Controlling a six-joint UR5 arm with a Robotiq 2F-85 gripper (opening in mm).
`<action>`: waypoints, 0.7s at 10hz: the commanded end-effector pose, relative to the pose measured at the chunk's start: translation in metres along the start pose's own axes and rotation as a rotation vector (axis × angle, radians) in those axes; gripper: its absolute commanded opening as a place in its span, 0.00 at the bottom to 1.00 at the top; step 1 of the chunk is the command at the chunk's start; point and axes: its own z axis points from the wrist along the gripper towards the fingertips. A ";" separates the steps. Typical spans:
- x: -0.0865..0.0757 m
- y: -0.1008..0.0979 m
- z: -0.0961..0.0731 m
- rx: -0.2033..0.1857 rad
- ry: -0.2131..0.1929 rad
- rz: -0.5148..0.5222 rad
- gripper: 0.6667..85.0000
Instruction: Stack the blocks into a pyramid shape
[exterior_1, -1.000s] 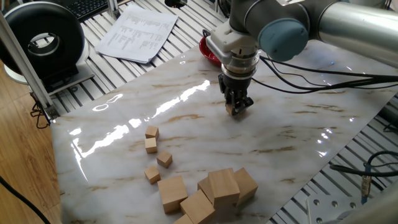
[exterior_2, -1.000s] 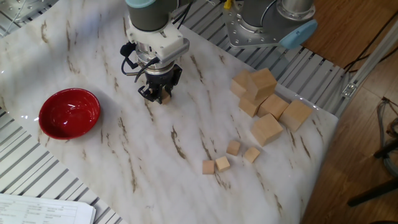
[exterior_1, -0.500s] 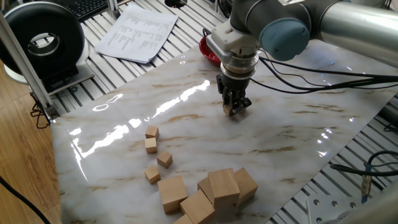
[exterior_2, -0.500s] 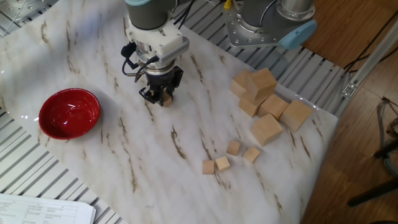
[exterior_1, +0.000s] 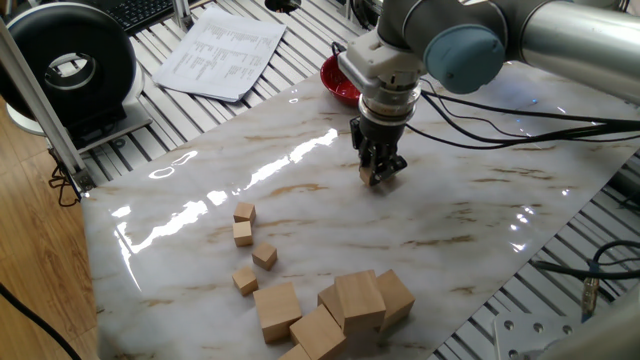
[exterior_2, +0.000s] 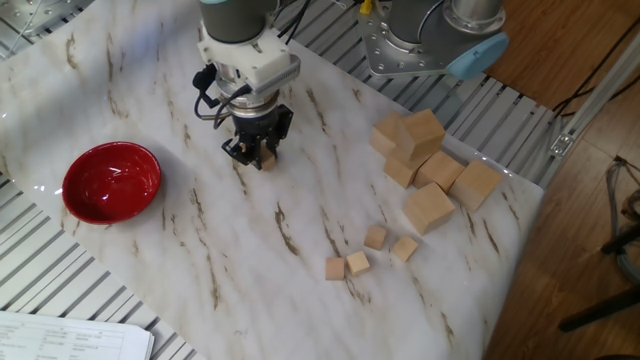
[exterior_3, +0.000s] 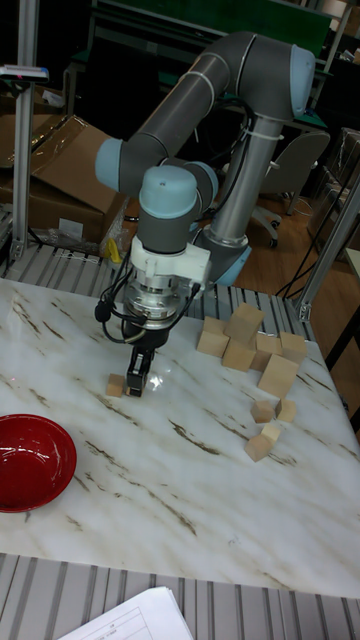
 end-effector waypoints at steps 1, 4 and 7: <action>-0.002 -0.001 -0.001 0.003 -0.025 0.001 0.00; 0.003 -0.001 0.001 0.006 -0.024 -0.014 0.00; 0.006 -0.001 0.003 0.009 -0.028 -0.021 0.00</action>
